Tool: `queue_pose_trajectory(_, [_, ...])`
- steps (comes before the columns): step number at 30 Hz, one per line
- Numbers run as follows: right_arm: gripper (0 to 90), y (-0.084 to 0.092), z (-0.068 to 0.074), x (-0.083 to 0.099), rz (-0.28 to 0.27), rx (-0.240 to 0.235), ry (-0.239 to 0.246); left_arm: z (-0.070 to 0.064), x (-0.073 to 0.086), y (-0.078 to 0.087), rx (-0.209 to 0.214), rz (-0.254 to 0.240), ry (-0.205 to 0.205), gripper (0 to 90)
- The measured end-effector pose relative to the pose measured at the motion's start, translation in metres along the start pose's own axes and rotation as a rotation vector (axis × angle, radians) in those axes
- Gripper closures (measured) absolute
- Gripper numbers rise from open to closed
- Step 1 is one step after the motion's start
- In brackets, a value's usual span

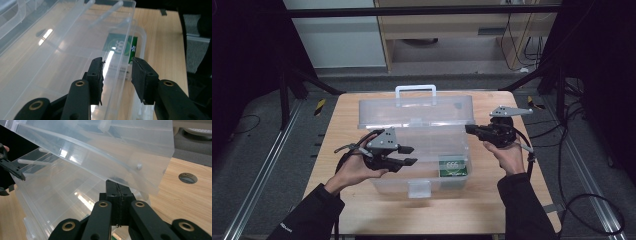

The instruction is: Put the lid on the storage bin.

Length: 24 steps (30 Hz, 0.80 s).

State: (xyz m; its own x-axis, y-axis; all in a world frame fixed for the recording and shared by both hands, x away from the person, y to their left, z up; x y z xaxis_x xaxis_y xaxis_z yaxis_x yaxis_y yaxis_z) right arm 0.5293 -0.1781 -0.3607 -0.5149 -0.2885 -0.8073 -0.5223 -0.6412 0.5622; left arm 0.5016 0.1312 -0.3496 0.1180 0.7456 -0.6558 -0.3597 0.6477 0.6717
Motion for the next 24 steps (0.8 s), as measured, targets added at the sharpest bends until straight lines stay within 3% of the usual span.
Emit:
queue_pose_trajectory(4, [90.0, 0.0, 0.0, 0.0, 0.002, 0.002, 0.003, -0.002, 0.001, 0.0, -0.017, -0.019, 0.002, 62.4])
queue_pose_trajectory(14, [90.0, 0.001, 0.0, 0.001, 0.003, 0.004, 0.013, -0.007, 0.01, 0.008, -0.072, -0.128, 0.067, 72.2])
queue_pose_trajectory(24, [90.0, 0.001, 0.002, 0.003, 0.017, 0.002, 0.01, 0.002, 0.034, 0.026, -0.147, -0.129, 0.151, 85.5])
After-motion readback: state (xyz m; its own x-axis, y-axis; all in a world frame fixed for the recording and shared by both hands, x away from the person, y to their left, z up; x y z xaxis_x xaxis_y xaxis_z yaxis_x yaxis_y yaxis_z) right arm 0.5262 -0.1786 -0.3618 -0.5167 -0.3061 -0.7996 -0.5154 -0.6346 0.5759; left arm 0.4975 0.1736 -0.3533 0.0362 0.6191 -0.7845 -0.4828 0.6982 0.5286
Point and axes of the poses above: each handheld gripper's, and its own axes: y roughly backward along the jaws, x roughly out of its underside, z roughly to its left, the point moved 3 cm from there along -y, roughly forward along the jaws, and after that the axes turned 9 degrees about z, right-handed, at the moved point
